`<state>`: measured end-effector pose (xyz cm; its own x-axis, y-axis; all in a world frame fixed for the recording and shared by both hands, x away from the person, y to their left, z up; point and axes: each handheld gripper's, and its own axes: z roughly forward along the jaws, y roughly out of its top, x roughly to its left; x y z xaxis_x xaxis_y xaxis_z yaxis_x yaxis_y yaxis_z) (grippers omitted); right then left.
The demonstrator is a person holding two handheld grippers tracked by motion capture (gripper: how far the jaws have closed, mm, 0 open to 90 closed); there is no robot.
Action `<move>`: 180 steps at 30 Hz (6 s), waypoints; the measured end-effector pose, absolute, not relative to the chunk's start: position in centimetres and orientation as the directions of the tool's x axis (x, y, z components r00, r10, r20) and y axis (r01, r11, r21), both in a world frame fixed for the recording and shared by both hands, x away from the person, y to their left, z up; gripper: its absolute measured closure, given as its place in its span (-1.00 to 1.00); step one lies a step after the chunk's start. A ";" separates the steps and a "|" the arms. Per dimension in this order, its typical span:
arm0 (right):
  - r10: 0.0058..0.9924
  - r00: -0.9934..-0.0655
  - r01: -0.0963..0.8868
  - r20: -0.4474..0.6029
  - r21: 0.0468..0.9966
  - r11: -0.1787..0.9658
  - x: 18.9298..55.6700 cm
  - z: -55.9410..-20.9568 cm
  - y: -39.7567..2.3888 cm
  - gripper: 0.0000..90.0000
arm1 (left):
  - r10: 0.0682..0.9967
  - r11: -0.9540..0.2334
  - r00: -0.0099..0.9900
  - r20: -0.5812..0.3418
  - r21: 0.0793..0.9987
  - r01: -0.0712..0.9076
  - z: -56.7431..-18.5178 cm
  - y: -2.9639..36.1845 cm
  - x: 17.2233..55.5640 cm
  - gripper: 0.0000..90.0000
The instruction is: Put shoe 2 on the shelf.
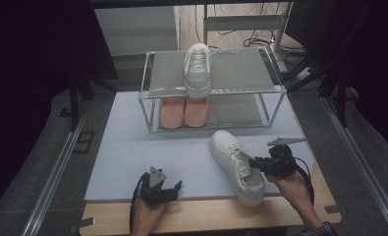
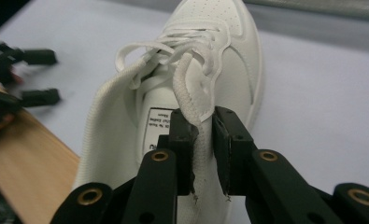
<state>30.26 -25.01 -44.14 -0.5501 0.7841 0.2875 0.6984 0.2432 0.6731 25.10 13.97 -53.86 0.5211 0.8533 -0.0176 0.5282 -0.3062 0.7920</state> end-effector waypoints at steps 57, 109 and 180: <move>0.530 -0.385 0.793 0.755 0.565 -0.229 30.7 -39.3 -30.2 0.87 | 0.853 -0.305 0.521 -0.018 0.793 0.527 -53.9 14.0 25.1 -0.67; 0.494 -0.405 0.671 0.769 0.617 -0.411 34.3 -28.3 -30.2 0.89 | 0.851 -0.310 0.525 -0.017 0.791 0.528 -53.9 14.0 25.1 -0.67; 0.687 -0.384 0.509 0.616 0.763 -0.399 41.8 -31.5 -28.1 0.39 | 0.852 -0.307 0.524 -0.017 0.793 0.526 -53.9 14.0 25.1 -0.67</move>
<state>41.80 -28.07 -31.53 -0.3845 0.6874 0.6162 0.5086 -0.3993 0.7628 25.13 14.03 -53.88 0.5239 0.8516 -0.0173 0.5260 -0.3074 0.7930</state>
